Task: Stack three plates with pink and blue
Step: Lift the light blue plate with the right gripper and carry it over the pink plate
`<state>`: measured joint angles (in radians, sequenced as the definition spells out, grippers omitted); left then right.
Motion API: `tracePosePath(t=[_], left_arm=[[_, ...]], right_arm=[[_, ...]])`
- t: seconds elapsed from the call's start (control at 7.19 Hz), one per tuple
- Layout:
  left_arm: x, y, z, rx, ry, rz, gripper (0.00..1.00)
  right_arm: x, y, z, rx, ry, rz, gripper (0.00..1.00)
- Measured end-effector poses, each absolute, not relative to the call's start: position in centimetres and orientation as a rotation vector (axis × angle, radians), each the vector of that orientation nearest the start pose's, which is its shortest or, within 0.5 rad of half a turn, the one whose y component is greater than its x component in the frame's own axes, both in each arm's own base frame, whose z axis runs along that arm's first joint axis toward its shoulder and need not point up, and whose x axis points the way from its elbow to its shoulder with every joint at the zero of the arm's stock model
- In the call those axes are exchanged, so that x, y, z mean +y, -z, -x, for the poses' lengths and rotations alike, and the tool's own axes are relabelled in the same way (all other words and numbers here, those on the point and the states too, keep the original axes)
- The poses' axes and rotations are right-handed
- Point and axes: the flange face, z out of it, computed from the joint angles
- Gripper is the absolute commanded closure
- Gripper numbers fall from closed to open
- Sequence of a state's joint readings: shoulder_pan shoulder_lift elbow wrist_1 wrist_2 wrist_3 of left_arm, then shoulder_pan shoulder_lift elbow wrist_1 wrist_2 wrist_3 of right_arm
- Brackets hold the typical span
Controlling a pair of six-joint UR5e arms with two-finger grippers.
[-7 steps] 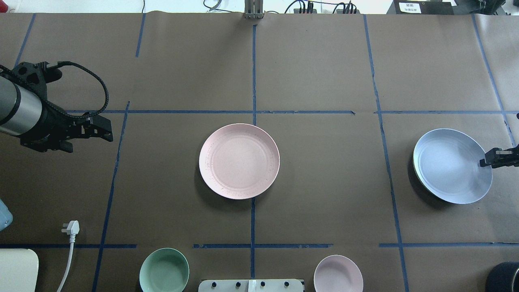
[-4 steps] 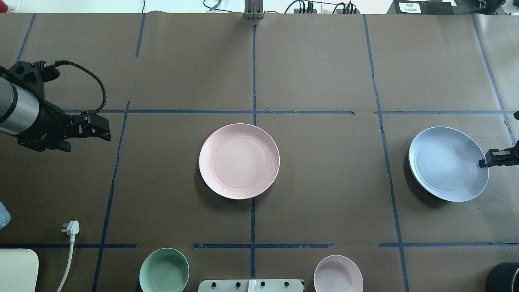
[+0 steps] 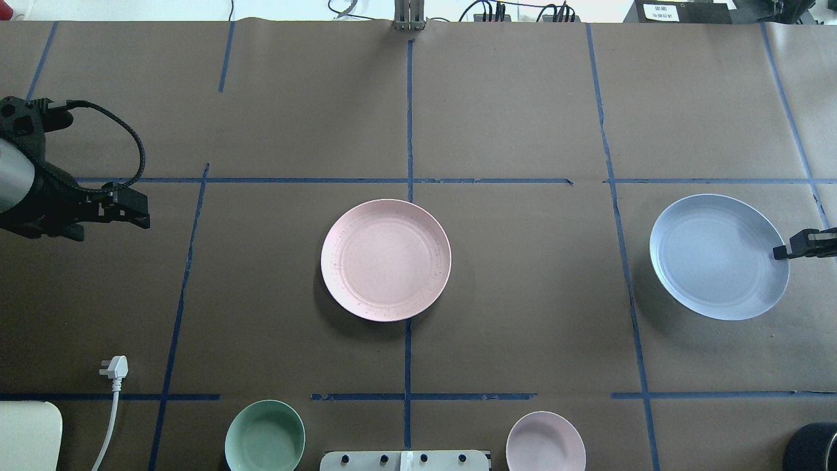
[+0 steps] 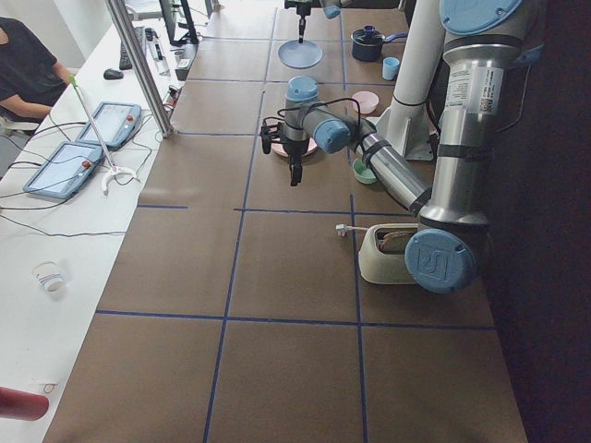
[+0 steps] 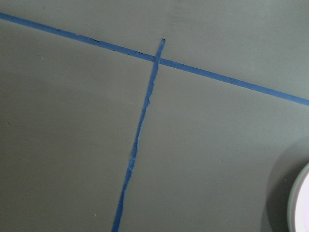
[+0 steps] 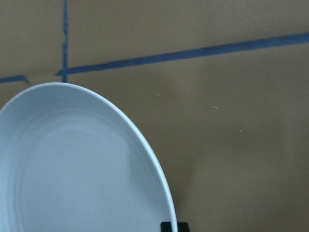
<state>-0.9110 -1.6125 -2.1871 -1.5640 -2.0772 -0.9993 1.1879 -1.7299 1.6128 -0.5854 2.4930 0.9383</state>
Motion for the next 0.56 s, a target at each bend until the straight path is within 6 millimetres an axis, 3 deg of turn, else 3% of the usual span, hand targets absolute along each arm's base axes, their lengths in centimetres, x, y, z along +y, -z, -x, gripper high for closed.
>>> tracePosePath(t=[0.28, 0.56], left_arm=[[-42.6, -38.4, -18.6, 0.747, 0.084, -0.105, 0.0], [-44.5, -41.7, -14.7, 0.724, 0.005, -0.1, 0.0]], right_arm=[[-46.3, -50.4, 12.7, -1.265, -0.177, -0.105, 1.0], [-49.7, -43.5, 17.0, -1.314, -0.197, -0.092, 1.0]])
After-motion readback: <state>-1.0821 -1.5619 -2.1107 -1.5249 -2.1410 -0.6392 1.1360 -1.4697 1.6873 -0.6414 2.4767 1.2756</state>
